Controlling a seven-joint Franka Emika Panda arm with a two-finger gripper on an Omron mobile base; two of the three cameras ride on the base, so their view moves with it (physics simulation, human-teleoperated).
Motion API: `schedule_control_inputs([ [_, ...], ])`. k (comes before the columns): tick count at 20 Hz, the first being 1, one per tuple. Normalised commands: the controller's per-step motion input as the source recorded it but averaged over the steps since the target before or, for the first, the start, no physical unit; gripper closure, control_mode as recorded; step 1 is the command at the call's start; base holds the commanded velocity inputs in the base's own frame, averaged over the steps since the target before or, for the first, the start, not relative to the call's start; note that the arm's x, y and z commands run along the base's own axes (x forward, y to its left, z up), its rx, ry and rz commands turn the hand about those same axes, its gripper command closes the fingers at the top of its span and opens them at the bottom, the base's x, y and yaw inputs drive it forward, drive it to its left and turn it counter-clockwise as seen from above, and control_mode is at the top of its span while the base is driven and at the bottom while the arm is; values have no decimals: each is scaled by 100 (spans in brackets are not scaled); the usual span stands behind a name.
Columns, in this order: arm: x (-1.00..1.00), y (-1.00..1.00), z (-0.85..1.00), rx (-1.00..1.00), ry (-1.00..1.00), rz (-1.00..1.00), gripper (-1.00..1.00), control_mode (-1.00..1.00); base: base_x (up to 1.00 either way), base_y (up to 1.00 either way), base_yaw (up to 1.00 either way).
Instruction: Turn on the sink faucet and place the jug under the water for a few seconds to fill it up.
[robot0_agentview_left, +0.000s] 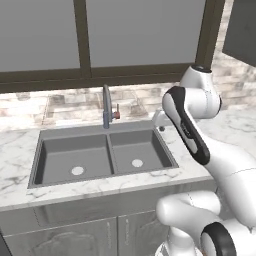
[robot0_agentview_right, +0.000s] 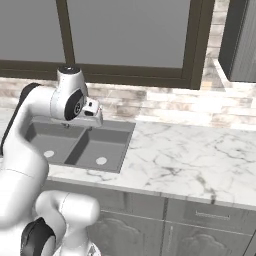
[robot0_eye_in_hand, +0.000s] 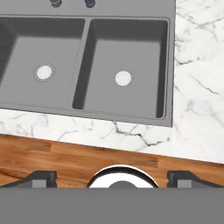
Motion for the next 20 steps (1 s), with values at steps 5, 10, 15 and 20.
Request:
schedule_control_inputs([
  [5, 49, 0, 0, 14, 0, 10, -100, -100, 0, 0, 0],
  [10, 42, 3, 0, 3, 0, 10, -100, -100, 0, 0, 0],
  [15, 36, 9, -13, 6, 0, 7, -100, -100, 0, 0, 0],
  [20, 47, 16, -16, 10, -2, 5, -100, -100, 0, 0, 0],
])
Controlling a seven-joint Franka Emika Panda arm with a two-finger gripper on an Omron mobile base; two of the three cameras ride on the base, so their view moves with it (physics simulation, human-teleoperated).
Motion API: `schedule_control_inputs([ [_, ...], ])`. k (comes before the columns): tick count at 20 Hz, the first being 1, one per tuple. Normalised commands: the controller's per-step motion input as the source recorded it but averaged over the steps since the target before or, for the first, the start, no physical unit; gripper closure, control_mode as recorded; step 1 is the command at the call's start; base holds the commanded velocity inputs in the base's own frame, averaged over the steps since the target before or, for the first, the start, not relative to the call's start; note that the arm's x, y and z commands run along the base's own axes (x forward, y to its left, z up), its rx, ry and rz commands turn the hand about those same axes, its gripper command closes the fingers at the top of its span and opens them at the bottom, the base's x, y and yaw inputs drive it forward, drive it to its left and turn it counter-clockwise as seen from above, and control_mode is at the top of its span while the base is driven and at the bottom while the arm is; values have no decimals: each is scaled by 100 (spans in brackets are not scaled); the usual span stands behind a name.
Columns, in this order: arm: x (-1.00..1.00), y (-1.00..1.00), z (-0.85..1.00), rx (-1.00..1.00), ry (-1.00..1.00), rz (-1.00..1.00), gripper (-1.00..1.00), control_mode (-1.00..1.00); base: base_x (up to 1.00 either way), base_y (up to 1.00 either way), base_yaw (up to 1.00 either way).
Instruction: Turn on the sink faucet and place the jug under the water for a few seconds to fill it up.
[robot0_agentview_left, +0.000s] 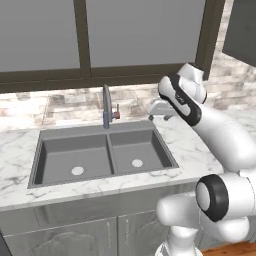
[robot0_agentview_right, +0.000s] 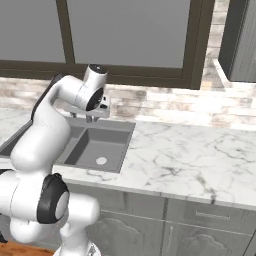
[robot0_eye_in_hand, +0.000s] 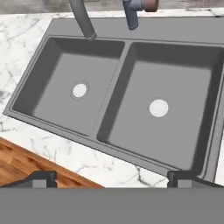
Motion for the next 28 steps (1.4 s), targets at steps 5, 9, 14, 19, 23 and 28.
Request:
schedule_control_inputs([
  [5, 47, 12, -13, 12, -5, 4, -100, -100, 0, 0, 0],
  [9, 51, 7, -12, 3, -4, 2, -100, -100, 0, 0, 0],
  [14, 46, 9, -22, 3, -6, 1, -100, -100, 0, 0, 0],
  [19, 52, 12, -21, 1, -7, 0, -100, -100, 0, 0, 0],
  [23, 44, 17, -17, 2, -7, 0, -100, -100, 0, 0, 0],
  [28, 44, 14, -12, 1, -6, 0, -100, -100, 0, 0, 0],
])
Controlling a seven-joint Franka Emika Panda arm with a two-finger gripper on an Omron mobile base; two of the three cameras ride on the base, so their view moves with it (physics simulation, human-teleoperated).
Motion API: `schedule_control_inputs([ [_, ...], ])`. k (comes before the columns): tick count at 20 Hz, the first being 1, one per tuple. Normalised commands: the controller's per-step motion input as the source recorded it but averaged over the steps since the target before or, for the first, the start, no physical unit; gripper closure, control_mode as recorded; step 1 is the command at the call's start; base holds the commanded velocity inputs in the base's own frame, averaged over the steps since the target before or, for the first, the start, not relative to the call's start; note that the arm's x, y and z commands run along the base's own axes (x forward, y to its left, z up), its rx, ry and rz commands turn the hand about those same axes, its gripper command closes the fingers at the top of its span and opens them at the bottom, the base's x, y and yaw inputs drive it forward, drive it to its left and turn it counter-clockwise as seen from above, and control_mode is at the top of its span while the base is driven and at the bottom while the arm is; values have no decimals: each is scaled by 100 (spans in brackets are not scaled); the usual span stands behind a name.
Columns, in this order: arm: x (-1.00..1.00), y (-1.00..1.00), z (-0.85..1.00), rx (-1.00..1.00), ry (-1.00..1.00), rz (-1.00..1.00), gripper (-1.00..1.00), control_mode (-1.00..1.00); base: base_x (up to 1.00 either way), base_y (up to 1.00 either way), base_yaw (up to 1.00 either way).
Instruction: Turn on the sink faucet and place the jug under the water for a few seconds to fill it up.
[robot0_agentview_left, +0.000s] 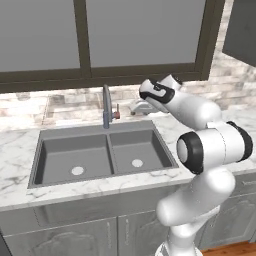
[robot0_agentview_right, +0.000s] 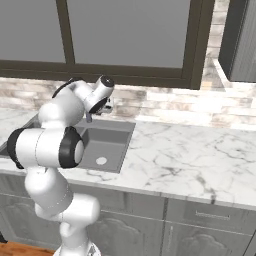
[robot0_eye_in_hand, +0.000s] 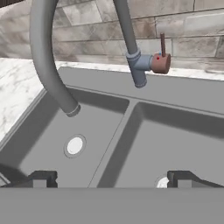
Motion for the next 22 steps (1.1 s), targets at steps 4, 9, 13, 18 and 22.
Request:
schedule_control_inputs([
  [4, 44, 1, -10, 0, -2, 0, -100, -100, 0, 0, 0],
  [9, 47, 0, -9, 0, -1, 0, -100, -100, 0, 0, 0],
  [13, 37, 0, -9, 0, 0, 0, -100, -100, 0, 0, 0],
  [18, 23, 0, -17, 3, -1, 0, -100, -100, 0, 0, 0],
  [22, 8, 0, -29, 7, -7, 0, -100, -100, 0, 0, 0],
])
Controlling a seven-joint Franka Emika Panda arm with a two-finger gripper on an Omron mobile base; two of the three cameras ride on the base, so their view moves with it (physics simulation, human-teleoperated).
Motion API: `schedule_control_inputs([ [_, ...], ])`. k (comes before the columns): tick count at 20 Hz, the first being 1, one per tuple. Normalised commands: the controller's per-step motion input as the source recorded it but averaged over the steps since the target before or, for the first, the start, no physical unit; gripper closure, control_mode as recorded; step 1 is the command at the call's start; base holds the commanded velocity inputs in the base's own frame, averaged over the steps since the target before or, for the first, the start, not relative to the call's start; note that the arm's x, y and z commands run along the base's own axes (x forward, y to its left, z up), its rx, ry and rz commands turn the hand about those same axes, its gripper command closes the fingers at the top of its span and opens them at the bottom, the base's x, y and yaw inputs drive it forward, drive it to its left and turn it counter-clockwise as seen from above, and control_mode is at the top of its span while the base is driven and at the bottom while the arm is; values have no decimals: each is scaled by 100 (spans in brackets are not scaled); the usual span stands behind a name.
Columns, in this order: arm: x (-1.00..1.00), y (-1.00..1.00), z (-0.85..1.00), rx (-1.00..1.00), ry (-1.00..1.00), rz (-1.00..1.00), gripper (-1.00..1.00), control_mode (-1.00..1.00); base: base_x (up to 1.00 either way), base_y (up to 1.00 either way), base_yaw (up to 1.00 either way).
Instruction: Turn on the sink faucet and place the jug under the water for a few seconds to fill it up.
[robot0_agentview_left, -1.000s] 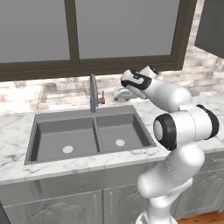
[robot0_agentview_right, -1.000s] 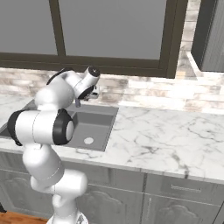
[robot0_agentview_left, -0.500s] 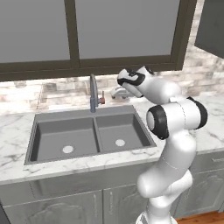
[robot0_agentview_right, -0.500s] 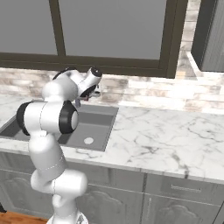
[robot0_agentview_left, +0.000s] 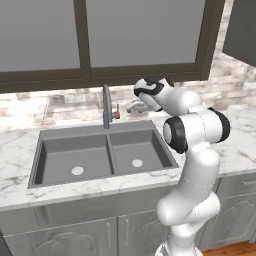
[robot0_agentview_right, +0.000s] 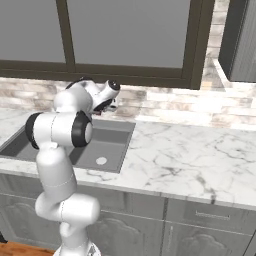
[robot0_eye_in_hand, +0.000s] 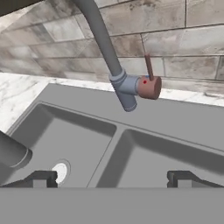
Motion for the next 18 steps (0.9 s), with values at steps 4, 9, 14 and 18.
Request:
schedule_control_inputs([
  [4, 5, 0, -13, 7, -8, 0, -100, -100, 0, 0, 0],
  [9, 10, 4, -8, 3, -5, 0, -100, -100, 0, 0, 0],
  [14, 17, 4, -4, 0, -1, 0, -100, -100, 0, 0, 0],
  [18, 18, 5, 0, 0, 0, 0, -100, -100, 0, 0, 0],
])
